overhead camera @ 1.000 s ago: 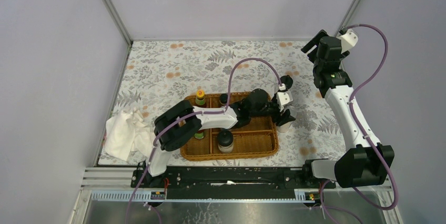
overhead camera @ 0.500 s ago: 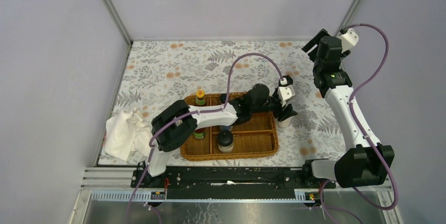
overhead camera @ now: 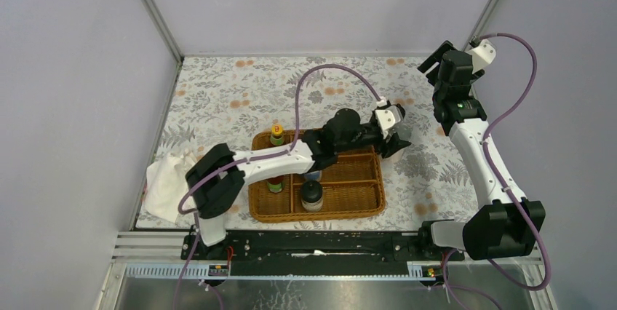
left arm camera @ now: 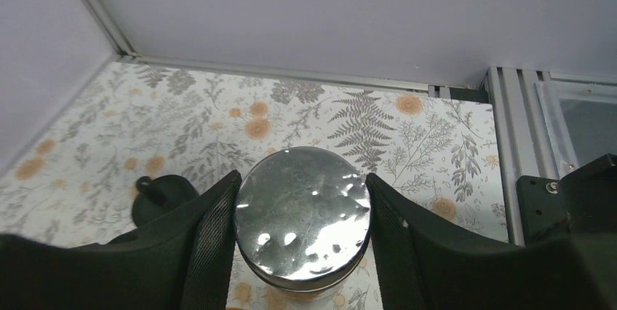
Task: Organize the condiment bottles
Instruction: Place the bottle in the storage box.
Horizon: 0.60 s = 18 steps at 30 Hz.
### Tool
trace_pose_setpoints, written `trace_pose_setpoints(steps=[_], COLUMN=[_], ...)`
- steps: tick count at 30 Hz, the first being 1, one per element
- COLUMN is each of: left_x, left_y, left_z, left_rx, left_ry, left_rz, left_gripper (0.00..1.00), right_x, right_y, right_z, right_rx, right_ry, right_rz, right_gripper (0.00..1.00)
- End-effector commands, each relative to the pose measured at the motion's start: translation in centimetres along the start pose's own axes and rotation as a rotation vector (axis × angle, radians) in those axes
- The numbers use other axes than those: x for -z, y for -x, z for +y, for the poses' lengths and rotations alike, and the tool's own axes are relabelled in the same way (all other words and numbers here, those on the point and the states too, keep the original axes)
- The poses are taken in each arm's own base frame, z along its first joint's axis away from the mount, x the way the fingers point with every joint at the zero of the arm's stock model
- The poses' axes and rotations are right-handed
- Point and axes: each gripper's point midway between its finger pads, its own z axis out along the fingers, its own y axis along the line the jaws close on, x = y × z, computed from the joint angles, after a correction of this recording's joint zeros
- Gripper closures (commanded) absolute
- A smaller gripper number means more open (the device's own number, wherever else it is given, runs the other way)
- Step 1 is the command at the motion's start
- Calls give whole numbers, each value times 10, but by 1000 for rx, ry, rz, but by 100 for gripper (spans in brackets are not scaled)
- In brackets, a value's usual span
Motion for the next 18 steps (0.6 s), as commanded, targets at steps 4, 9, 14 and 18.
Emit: trace_pose_setpoints(steps=[4,9,14,18], left_x=[36,51,61,65], left_y=[58,53,46,39], left_z=[15,20,25,29], left_rx=[-82,-80,-71,-62], left_ry=[119,171,218,251], left_rz=[-138,-134,-133,-121], left_gripper=[100,100,100,100], right_x=[10,9,8,7], right_y=[28,24,23,22], right_z=[8,11,12,12], right_rx=[-30,-36,-36,-34], right_ry=[34,52,56,58], right_rz=[-78,-67,-65,-61], right_gripper=[18,19,19,19])
